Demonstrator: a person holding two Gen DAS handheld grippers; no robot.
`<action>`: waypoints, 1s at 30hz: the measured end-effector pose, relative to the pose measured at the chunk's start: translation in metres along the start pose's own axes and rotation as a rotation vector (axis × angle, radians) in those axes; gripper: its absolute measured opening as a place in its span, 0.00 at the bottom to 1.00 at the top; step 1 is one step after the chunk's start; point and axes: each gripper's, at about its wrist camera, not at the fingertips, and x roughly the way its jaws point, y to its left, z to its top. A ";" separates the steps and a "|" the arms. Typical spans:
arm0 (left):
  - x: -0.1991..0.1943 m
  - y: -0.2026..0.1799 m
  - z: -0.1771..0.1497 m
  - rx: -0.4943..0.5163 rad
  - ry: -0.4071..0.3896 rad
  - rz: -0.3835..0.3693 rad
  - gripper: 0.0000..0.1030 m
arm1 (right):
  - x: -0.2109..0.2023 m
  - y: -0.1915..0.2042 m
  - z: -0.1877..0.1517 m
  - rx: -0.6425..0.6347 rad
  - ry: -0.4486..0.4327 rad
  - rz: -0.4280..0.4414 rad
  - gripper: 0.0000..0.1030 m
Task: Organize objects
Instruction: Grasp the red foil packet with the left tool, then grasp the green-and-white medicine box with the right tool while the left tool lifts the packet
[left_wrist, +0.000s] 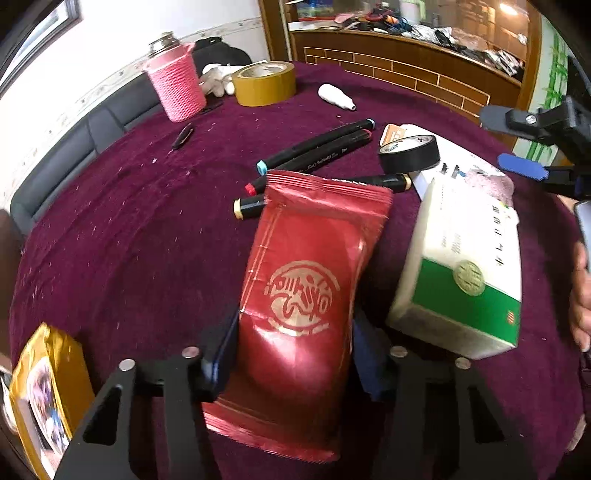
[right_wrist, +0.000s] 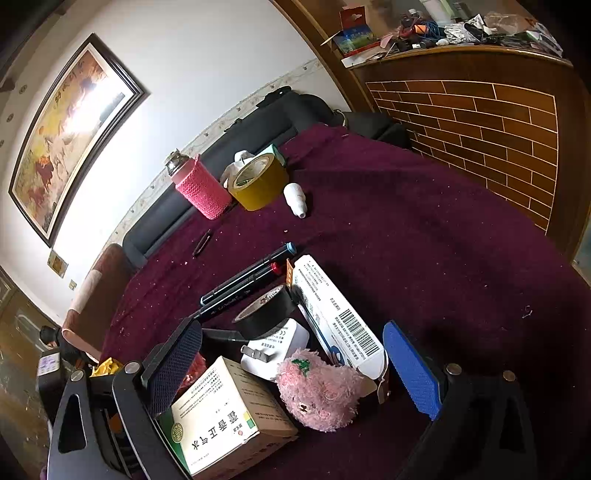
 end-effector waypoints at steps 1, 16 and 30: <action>-0.004 0.001 -0.004 -0.018 0.005 -0.010 0.50 | 0.000 0.000 0.000 0.000 0.000 -0.002 0.98; -0.002 -0.008 -0.016 -0.124 -0.030 0.007 0.52 | 0.002 0.002 -0.001 -0.026 0.000 -0.033 0.98; -0.102 0.020 -0.074 -0.341 -0.233 -0.057 0.44 | 0.005 0.006 -0.002 -0.060 -0.006 -0.066 0.98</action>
